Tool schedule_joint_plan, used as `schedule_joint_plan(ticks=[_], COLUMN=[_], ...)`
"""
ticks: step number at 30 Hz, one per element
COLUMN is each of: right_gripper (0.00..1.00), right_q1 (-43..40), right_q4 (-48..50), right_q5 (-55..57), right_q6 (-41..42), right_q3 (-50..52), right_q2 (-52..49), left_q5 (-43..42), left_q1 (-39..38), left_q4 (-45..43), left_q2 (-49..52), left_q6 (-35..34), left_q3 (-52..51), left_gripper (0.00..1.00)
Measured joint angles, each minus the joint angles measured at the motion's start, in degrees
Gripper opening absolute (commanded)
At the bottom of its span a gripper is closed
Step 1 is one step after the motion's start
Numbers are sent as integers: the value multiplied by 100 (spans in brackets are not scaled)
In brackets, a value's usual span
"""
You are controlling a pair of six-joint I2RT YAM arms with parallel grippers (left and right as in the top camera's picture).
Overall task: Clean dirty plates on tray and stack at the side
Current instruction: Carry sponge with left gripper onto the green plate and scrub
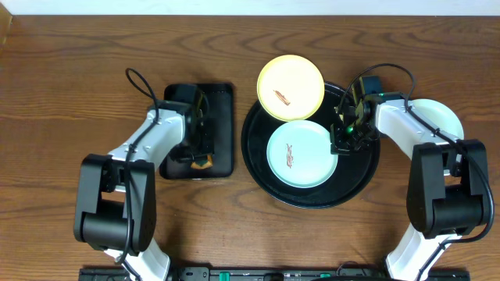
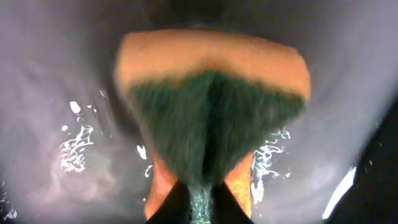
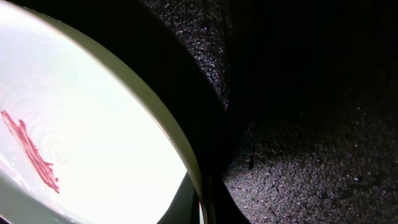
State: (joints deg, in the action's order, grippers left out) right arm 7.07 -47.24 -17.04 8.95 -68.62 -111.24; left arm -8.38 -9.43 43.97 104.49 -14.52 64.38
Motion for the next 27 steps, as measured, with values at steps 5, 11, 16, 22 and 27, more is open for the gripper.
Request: schedule_joint_plan(ticks=[5, 11, 16, 22, 27], right_gripper=[1, 1, 1, 1, 1], right_q1=[0, 0, 0, 0, 0], right_q4=[0, 0, 0, 2, 13], right_q5=[2, 2, 2, 2, 2], right_q6=[0, 0, 0, 0, 0], right_q3=[0, 0, 0, 0, 0], right_q2=[0, 0, 0, 0, 0], left_q5=[96, 107, -87, -210, -461], left_q1=[92, 92, 92, 96, -4], left_q4=[254, -96, -422, -48, 868], left_q2=[-4, -2, 11, 9, -15], left_q6=[-24, -42, -22, -22, -24], left_q3=[439, 330, -72, 0, 702], left_gripper=[40, 25, 7, 7, 7])
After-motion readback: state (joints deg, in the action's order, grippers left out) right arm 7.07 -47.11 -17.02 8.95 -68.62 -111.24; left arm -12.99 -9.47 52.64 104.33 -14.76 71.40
